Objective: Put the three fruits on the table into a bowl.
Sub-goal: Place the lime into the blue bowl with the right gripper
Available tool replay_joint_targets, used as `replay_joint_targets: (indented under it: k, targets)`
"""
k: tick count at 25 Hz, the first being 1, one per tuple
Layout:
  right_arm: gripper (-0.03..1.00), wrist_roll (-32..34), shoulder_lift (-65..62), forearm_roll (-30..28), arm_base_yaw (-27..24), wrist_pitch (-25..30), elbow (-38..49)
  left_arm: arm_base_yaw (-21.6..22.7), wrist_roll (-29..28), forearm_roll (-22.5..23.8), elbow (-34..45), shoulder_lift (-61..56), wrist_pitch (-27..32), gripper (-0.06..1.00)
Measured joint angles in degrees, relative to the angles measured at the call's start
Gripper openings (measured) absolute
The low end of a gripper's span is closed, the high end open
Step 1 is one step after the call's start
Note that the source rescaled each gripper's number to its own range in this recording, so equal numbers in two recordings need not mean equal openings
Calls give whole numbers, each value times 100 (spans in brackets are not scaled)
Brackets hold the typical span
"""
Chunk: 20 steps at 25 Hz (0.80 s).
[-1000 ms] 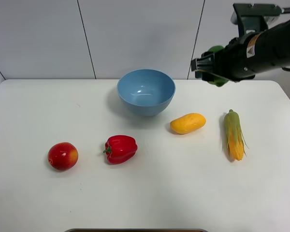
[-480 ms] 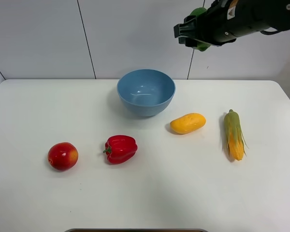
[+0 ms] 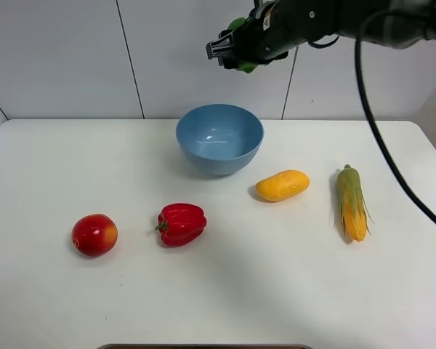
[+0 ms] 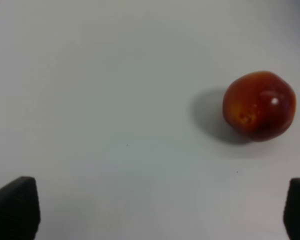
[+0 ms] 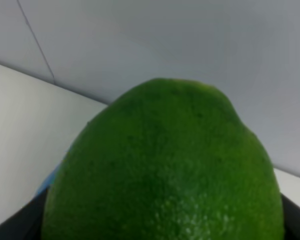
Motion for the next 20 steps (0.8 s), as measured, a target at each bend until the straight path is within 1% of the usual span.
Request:
replay_joint_targets:
  k: [8, 20]
  targets:
    - [12, -92, 1068, 59, 0, -144, -751, 0, -6, 0, 0, 0, 0, 100]
    - [12, -92, 1928, 182, 32, -168, -811, 0, 1, 0, 0, 0, 0, 100]
